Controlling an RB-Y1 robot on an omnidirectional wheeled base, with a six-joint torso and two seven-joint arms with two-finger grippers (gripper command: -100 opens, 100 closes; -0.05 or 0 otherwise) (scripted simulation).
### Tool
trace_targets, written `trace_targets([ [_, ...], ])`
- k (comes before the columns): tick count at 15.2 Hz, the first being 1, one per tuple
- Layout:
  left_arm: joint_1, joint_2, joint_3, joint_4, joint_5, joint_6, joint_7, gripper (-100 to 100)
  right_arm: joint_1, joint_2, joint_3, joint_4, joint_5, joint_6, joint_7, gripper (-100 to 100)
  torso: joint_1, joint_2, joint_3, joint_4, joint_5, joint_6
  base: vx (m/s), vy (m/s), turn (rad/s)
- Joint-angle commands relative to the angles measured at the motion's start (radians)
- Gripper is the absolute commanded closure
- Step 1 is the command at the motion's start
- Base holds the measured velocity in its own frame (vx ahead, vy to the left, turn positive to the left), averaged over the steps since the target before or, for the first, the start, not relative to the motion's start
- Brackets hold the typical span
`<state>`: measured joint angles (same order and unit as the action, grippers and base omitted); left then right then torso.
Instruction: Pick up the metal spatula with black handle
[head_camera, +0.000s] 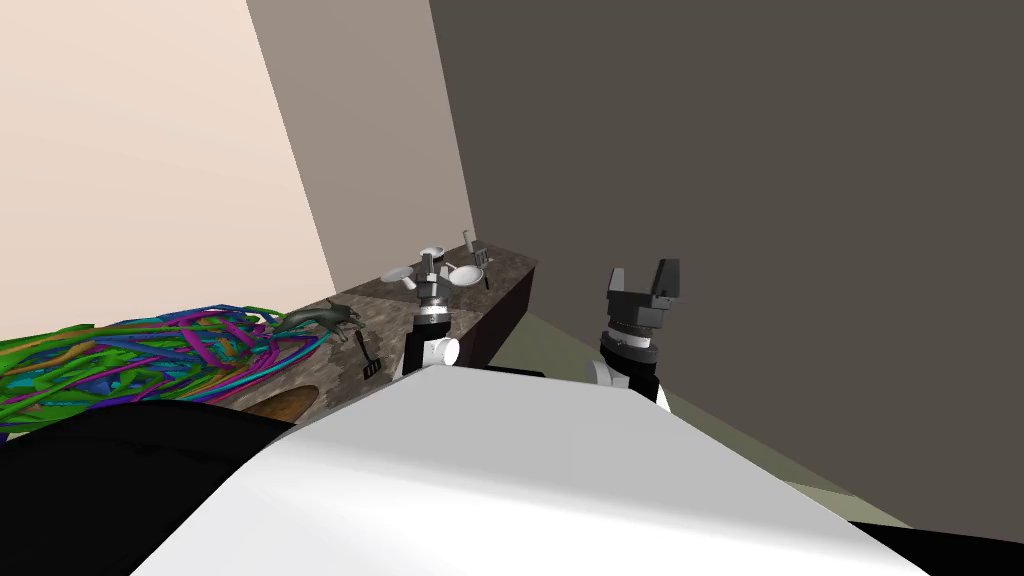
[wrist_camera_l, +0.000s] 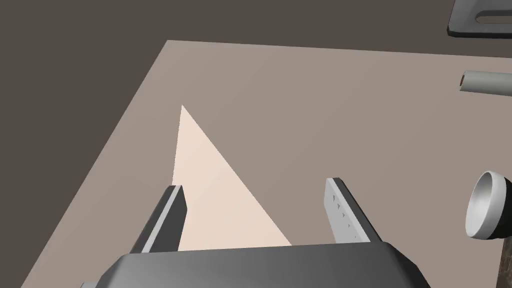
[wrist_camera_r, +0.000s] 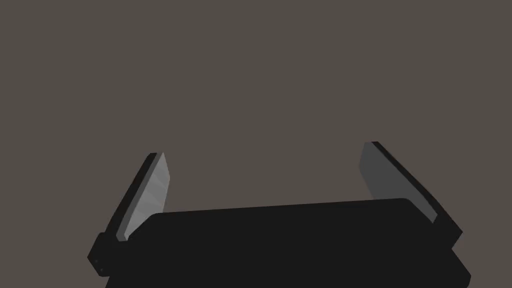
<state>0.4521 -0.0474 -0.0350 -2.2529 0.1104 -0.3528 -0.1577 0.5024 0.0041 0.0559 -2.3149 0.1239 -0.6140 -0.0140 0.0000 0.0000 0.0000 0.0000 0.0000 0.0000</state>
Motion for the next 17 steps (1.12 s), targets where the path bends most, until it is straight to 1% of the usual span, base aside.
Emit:
trace_targets([
  [1, 0.000, 0.050, 0.001, 0.003, -0.004, 0.002, -0.003, -100, 0.000, 0.000, 0.000, 0.000, 0.000, 0.000, 0.000, 0, 0.000, 0.000, 0.000, 0.000, 0.000, 0.000, 0.002, -0.003, -0.011],
  [2, 0.000, 0.057, 0.001, 0.003, -0.004, 0.002, -0.003, -100, 0.000, 0.000, 0.000, 0.000, 0.000, 0.000, 0.000, 0, 0.000, 0.000, 0.000, 0.000, 0.000, 0.000, 0.004, -0.005, -0.012],
  [3, -0.001, 0.087, 0.001, 0.006, -0.008, 0.004, -0.005, -100, 0.000, 0.000, 0.000, 0.000, 0.000, 0.000, 0.000, 0, 0.000, 0.000, 0.000, 0.000, 0.000, 0.000, 0.006, -0.005, -0.014],
  [4, -0.001, 0.096, 0.001, 0.006, -0.008, 0.004, -0.005, -100, 0.000, 0.000, 0.000, 0.000, 0.000, 0.000, 0.000, 0, 0.000, 0.000, 0.000, 0.000, 0.000, 0.000, 0.007, -0.005, -0.011],
  [5, -0.001, 0.127, 0.002, 0.010, -0.013, 0.007, -0.009, -100, 0.000, 0.000, 0.000, 0.000, 0.000, 0.000, 0.000, 0, 0.000, 0.000, 0.000, 0.000, 0.000, 0.000, 0.009, -0.006, -0.017],
  [6, -0.001, 0.135, 0.002, 0.010, -0.013, 0.007, -0.009, -100, 0.000, 0.000, 0.000, 0.000, 0.000, 0.000, 0.000, 0, 0.000, 0.000, 0.000, 0.000, 0.000, 0.000, 0.009, -0.005, -0.014],
  [7, -0.002, 0.167, 0.003, 0.015, -0.019, 0.010, -0.013, -100, 0.000, 0.000, 0.000, 0.000, 0.000, 0.000, 0.000, 0, 0.000, -0.001, 0.000, 0.000, 0.000, 0.000, 0.011, -0.006, -0.019],
  [8, -0.002, 0.172, 0.003, 0.015, -0.019, 0.010, -0.013, -100, 0.000, 0.000, 0.000, 0.000, 0.000, 0.000, 0.000, 0, 0.000, -0.001, 0.000, 0.000, 0.000, 0.000, 0.012, -0.006, -0.017],
  [9, -0.002, 0.205, 0.004, 0.021, -0.027, 0.014, -0.018, -100, 0.000, 0.000, 0.000, 0.000, 0.000, 0.000, 0.000, 0, 0.000, -0.001, 0.000, 0.000, 0.000, 0.000, 0.015, -0.009, -0.025],
  [10, -0.002, 0.208, 0.004, 0.021, -0.027, 0.014, -0.018, -100, 0.000, 0.000, 0.000, 0.000, 0.000, 0.000, 0.000, 0, 0.000, -0.001, -0.001, 0.000, 0.000, 0.000, 0.014, -0.008, -0.020],
  [11, -0.003, 0.243, 0.005, 0.028, -0.035, 0.019, -0.023, -100, 0.000, 0.000, 0.000, 0.000, 0.000, 0.000, 0.000, 0, 0.000, -0.001, -0.001, 0.000, 0.000, 0.000, 0.017, -0.008, -0.026],
  [12, -0.003, 0.243, 0.005, 0.028, -0.035, 0.019, -0.023, -100, 0.000, 0.000, 0.000, 0.000, 0.000, 0.000, 0.000, 0, 0.000, -0.001, -0.001, 0.000, 0.000, 0.000, 0.018, -0.007, -0.025],
  [13, -0.003, 0.276, 0.006, 0.035, -0.045, 0.024, -0.029, -100, 0.000, 0.000, 0.000, 0.000, 0.000, 0.000, 0.000, 0, 0.000, -0.001, -0.001, 0.000, 0.000, 0.000, 0.019, -0.008, -0.030],
  [14, -0.004, 0.299, 0.008, 0.043, -0.055, 0.029, -0.036, -100, 0.000, 0.000, 0.000, 0.000, 0.000, 0.000, 0.000, 0, 0.000, -0.001, -0.001, 0.000, 0.000, 0.000, 0.027, -0.010, -0.049],
  [15, -0.004, 0.308, 0.008, 0.043, -0.055, 0.029, -0.036, -100, 0.000, 0.000, 0.000, 0.000, 0.000, 0.000, 0.000, 0, 0.000, -0.002, -0.001, 0.000, 0.000, 0.000, 0.028, -0.009, -0.045],
  [17, -0.006, 0.360, 0.011, 0.061, -0.078, 0.042, -0.052, -100, 0.000, 0.000, 0.000, 0.000, 0.000, 0.000, 0.000, 0, 0.000, -0.002, -0.001, 0.000, 0.000, 0.000, 0.032, -0.013, -0.050],
])
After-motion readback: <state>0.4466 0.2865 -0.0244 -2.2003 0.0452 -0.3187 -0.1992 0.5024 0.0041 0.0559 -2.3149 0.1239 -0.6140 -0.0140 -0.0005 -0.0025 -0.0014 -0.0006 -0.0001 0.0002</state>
